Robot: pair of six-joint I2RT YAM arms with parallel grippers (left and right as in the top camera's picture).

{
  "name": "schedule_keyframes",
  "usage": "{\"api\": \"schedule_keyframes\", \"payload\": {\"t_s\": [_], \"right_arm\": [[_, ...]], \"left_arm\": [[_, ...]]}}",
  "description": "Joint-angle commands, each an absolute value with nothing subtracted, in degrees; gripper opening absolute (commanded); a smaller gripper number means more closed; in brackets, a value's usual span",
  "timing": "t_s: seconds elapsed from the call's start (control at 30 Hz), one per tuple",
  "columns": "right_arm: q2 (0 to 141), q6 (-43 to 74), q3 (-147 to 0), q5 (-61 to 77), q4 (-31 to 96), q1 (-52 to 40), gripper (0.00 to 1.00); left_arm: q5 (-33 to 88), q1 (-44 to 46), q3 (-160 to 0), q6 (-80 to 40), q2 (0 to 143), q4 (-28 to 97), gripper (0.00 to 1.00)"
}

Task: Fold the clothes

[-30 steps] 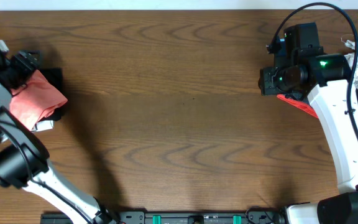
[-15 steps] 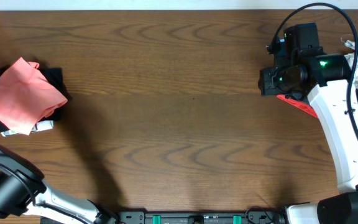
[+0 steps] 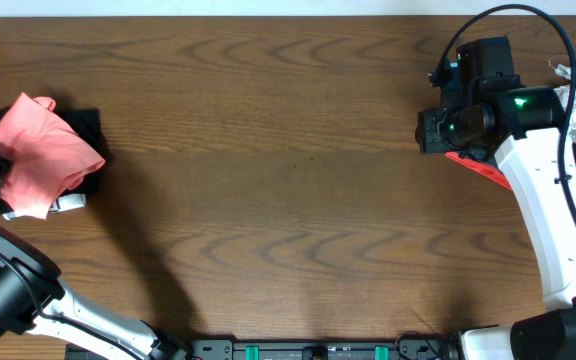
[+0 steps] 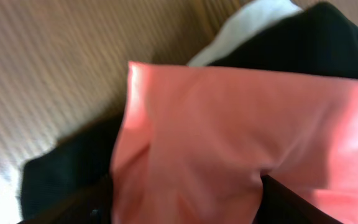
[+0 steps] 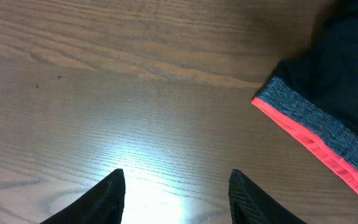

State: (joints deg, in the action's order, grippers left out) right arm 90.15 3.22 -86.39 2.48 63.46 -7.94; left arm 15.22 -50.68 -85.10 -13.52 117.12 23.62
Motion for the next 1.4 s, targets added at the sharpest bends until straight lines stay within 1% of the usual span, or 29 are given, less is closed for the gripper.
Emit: {"api": "schedule_keyframes", "payload": {"t_s": [0.0,0.07,0.27,0.37,0.57,0.8,0.87,0.97,1.1,1.37], "right_arm": [[90.2,2.6,-86.1,1.7,63.7,-7.8,0.52],[90.2,2.6,-86.1,1.7,63.7,-7.8,0.52],[90.2,2.6,-86.1,1.7,63.7,-7.8,0.52],[90.2,2.5,-86.1,1.7,63.7,-7.8,0.52],[90.2,2.5,-86.1,1.7,63.7,-7.8,0.52],[90.2,2.5,-86.1,1.7,63.8,-7.8,0.52],[90.2,2.5,-86.1,1.7,63.9,-7.8,0.52],[90.2,2.5,-86.1,1.7,63.8,-7.8,0.52],[90.2,2.5,-86.1,1.7,63.9,-7.8,0.52],[90.2,2.5,-86.1,1.7,64.4,-7.8,0.52]], "left_arm": [[9.6,-50.7,-84.9,-13.5,117.4,23.5,0.72],[10.4,-50.7,-84.9,-14.1,117.4,23.3,0.73],[26.2,-50.7,-84.9,-14.1,115.8,20.8,0.72],[29.1,-50.7,-84.9,-14.0,112.8,20.5,0.72],[29.6,-49.2,-84.9,-13.9,104.6,20.9,0.72],[30.2,-43.2,-84.9,-11.6,99.0,23.5,0.72],[29.6,-41.3,-84.9,-11.6,99.0,26.6,0.72],[24.9,-38.8,-84.9,-11.6,100.0,32.4,0.72],[24.4,-36.4,-84.8,-11.1,102.6,38.4,0.73],[24.7,-37.0,-84.5,-11.2,109.9,40.4,0.73]]}}
